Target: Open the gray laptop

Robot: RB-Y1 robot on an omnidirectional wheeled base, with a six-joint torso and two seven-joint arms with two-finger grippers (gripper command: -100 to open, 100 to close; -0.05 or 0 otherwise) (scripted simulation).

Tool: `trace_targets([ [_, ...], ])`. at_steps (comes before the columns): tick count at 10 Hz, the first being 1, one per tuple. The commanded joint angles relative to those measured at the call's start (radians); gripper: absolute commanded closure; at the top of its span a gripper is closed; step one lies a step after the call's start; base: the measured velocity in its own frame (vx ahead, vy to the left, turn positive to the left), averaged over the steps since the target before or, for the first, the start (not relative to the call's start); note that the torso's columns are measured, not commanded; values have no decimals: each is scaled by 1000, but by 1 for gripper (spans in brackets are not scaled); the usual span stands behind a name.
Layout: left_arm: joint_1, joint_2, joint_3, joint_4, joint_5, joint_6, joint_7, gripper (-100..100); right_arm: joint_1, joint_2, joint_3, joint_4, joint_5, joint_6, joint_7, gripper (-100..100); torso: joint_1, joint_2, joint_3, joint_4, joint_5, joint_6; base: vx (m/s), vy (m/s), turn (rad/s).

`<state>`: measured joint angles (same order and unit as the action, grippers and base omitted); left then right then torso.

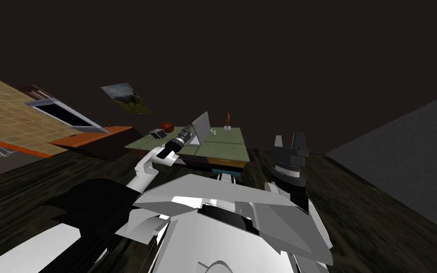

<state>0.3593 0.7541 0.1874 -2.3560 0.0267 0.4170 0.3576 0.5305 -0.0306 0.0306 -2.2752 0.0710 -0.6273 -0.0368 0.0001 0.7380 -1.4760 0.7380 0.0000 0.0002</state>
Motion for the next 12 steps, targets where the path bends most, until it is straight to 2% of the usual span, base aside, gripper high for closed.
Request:
trace_targets([
  [1, -4, 41, 9, 7, 1, 72, 21, -100, 0, 0, 0, 0, 0, 0, 0, 0, 0, 0, 0, 0, 0, -1, 14, 13, -132],
  [2, -9, 70, 15, 12, 2, 101, 34, -100, 0, 0, 0, 0, 0, 0, 0, 0, 0, 0, 0, 0, 0, 0, 15, 24, -191],
  [3, -9, 70, 15, 12, 2, 118, 34, -100, 0, 0, 0, 0, 0, 0, 0, 0, 0, 0, 0, 0, 0, 0, 15, 21, -66],
  [4, -13, 96, 21, 17, 4, 151, 46, -100, 0, 0, 0, 0, 0, 0, 0, 0, 0, 0, 0, 0, 0, -1, 16, 16, -112],
  [5, -13, 96, 21, 17, 4, 158, 46, -100, 0, 0, 0, 0, 0, 0, 0, 0, 0, 0, 0, 0, 0, 0, 10, 12, -59],
  [6, -17, 122, 27, 21, 6, 193, 58, -100, 0, 0, 0, 0, 0, 0, 0, 0, -1, 0, 0, 0, 0, 0, 10, 11, -108],
  [7, -17, 122, 27, 21, 6, 197, 58, -100, 0, 0, 0, 0, 0, 0, 0, 0, 0, 0, 0, 0, 0, 0, 7, 13, -60],
  [12, -31, 224, 49, 33, 12, 344, 104, -100, 0, 0, 0, 0, 0, 0, 0, 0, 0, 0, 0, 0, 0, -1, 12, 19, -121],
])
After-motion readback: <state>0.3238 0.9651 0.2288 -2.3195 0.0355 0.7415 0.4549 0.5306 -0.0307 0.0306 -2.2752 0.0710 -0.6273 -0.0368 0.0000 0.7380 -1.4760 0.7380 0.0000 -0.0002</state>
